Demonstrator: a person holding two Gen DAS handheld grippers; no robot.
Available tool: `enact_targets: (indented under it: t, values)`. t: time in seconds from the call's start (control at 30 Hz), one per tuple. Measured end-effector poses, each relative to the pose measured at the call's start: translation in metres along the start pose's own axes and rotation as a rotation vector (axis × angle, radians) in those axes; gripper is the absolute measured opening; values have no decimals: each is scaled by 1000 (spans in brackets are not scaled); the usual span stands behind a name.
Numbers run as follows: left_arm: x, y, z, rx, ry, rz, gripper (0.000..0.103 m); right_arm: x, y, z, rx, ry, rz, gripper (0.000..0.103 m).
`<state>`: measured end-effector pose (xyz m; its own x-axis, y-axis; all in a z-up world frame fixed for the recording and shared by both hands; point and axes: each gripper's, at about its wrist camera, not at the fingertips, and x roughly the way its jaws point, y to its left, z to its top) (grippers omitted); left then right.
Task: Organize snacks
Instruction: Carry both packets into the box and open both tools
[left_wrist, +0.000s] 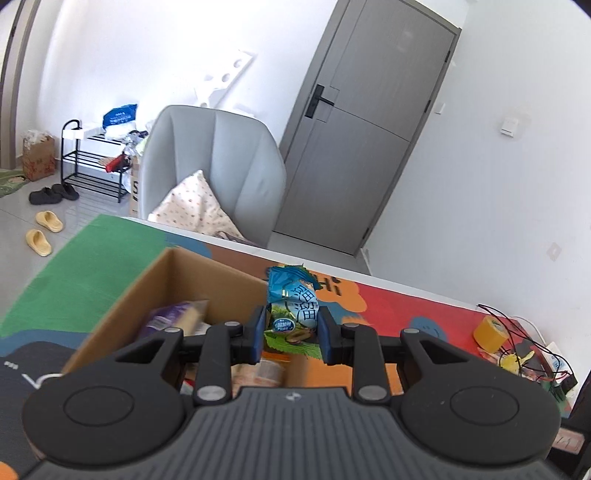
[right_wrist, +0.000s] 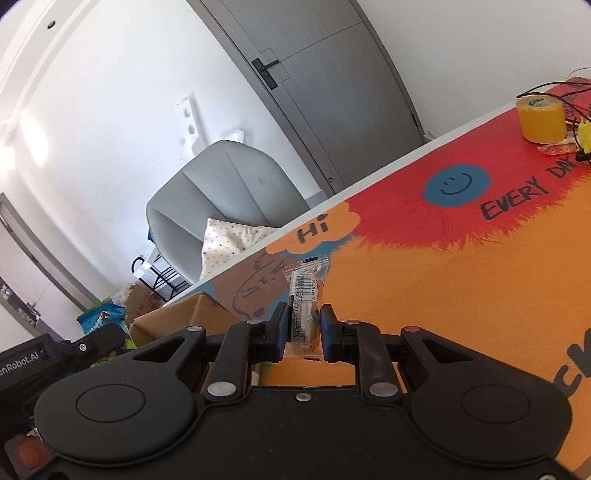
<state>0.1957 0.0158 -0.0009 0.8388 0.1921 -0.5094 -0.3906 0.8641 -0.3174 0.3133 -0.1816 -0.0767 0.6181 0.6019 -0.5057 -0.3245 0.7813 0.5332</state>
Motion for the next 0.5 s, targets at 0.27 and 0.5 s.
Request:
enact_targets:
  t: [0.27, 0.5]
  values:
    - [-24, 37, 3, -25, -18, 57, 28, -2, 44, -10, -55, 5, 103, 20]
    - [-33, 59, 1, -29, 4, 77, 28, 2, 79, -18, -99, 20, 171, 20]
